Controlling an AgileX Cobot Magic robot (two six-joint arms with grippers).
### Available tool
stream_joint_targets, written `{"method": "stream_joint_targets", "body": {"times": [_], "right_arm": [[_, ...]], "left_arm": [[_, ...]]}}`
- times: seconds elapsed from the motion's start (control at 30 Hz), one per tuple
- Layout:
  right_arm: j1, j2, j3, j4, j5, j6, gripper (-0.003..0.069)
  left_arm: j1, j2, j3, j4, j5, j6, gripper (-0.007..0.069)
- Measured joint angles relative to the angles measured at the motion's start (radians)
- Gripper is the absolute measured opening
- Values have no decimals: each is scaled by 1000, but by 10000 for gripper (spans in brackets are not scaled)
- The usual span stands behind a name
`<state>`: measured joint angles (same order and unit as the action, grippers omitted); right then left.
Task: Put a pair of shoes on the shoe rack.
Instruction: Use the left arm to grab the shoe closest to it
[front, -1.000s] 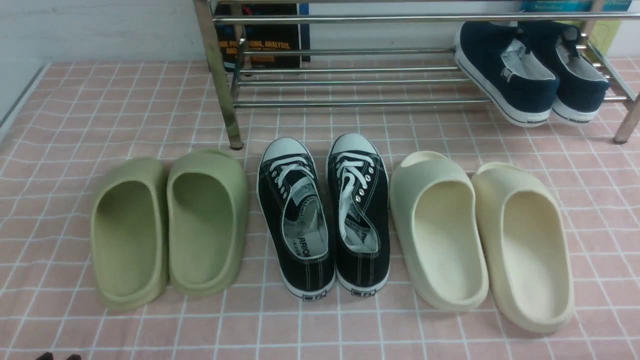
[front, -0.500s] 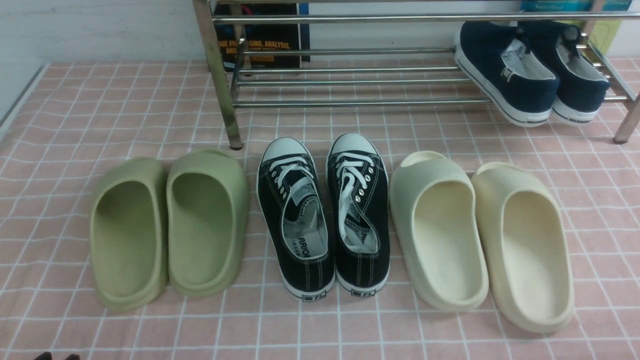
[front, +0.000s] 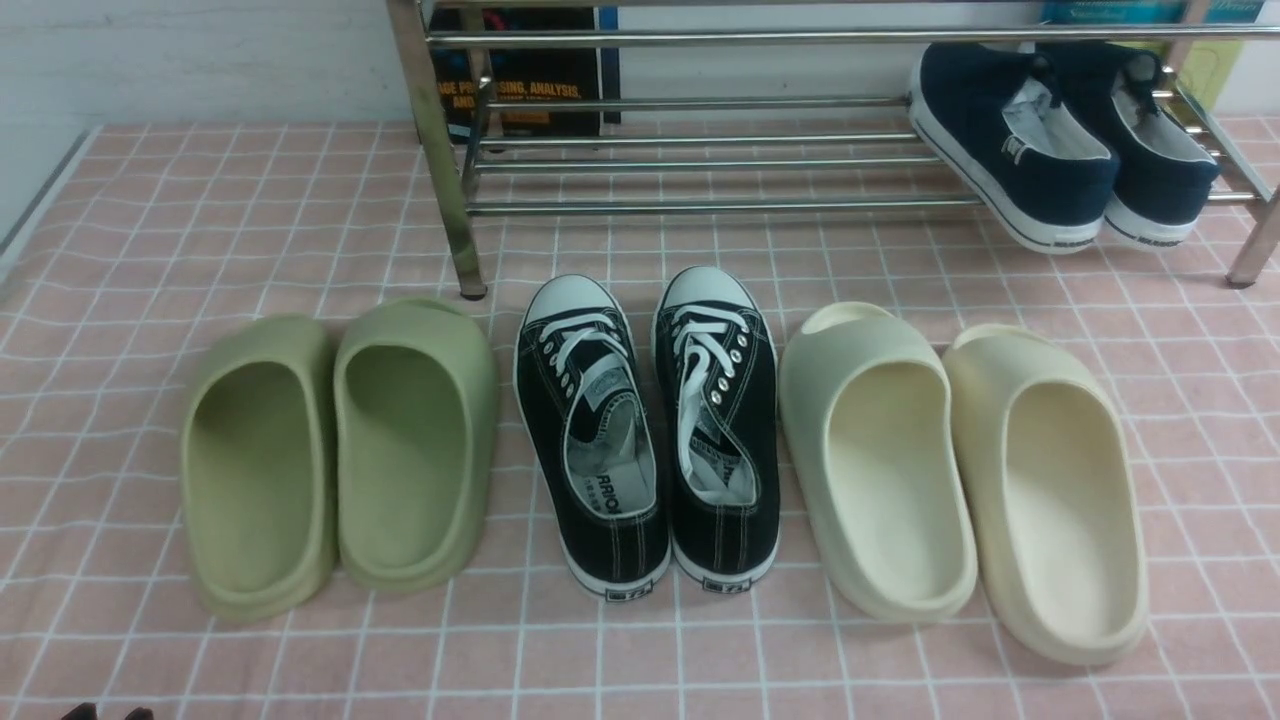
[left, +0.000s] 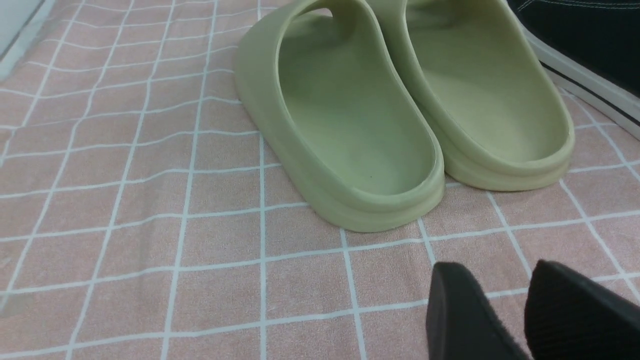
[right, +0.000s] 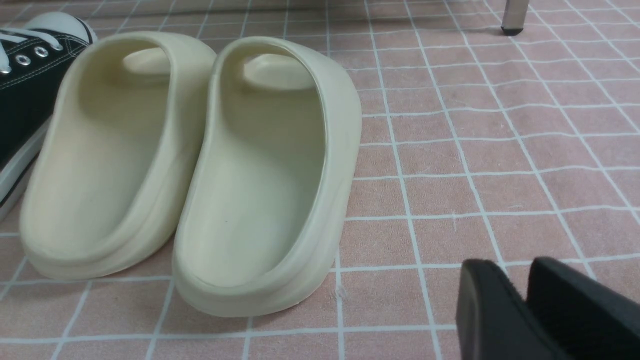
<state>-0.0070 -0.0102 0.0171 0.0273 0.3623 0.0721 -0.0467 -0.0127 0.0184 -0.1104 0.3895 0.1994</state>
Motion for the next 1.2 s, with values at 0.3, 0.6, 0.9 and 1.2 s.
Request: {"method": "stream_joint_targets", "body": {"times": [0.3, 0.6, 0.9, 1.2], "right_arm": [[0, 0, 0, 0, 0, 0, 142], [0, 0, 0, 0, 0, 0, 142], [0, 0, 0, 0, 0, 0, 152], [0, 0, 0, 0, 0, 0, 163]], "left_arm": [[0, 0, 11, -30, -222, 0, 239], [0, 0, 11, -128, -665, -14, 239], [0, 20, -169, -147, -708, -478, 143], [0, 556, -683, 126, 24, -352, 2]]}}
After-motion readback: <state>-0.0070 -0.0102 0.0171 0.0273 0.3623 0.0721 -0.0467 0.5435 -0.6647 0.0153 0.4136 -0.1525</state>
